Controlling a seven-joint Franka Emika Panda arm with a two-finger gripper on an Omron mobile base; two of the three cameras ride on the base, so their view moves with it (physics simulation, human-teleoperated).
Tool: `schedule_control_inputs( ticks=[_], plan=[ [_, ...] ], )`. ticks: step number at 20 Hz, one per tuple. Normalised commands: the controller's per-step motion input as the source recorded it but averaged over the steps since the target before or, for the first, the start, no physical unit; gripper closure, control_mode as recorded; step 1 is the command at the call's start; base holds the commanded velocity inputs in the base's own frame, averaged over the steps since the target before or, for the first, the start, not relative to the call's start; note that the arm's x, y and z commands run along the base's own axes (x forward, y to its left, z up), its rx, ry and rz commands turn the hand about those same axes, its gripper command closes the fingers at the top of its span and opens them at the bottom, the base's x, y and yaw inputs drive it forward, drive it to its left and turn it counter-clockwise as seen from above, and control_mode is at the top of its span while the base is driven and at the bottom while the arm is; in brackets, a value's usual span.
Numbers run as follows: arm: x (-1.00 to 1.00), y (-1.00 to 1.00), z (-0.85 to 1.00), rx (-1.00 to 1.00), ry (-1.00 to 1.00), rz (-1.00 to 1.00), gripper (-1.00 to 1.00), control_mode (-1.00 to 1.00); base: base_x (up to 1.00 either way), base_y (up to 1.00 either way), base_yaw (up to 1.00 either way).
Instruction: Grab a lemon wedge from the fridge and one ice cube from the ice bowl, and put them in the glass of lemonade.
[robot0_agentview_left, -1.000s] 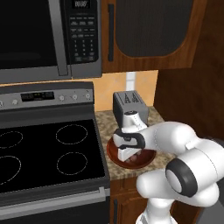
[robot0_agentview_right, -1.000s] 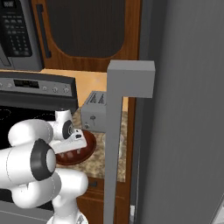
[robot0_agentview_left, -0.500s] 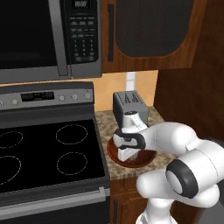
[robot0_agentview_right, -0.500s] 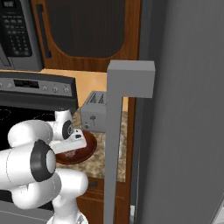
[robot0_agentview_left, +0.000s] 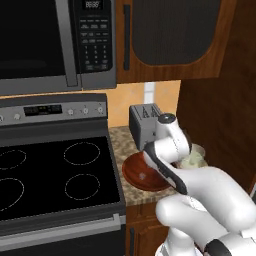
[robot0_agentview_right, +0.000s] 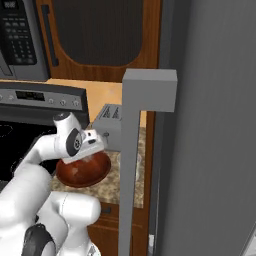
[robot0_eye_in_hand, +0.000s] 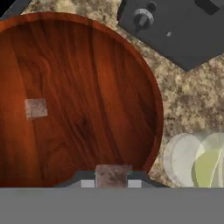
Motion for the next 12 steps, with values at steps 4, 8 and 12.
schedule_control_inputs(
  ticks=[4, 8, 12],
  plan=[
    [-0.06, -1.00, 0.74, -0.13, -0.57, -0.06, 1.00, -1.00, 0.00, 0.00, 0.00],
    [0.12, -1.00, 0.34, -0.02, -0.28, -0.08, 1.00, -1.00, 0.00, 0.00, 0.00],
    [0.20, -0.43, 0.46, 0.03, 0.00, -0.01, 1.00, -1.00, 0.00, 0.00, 0.00]
  ],
)
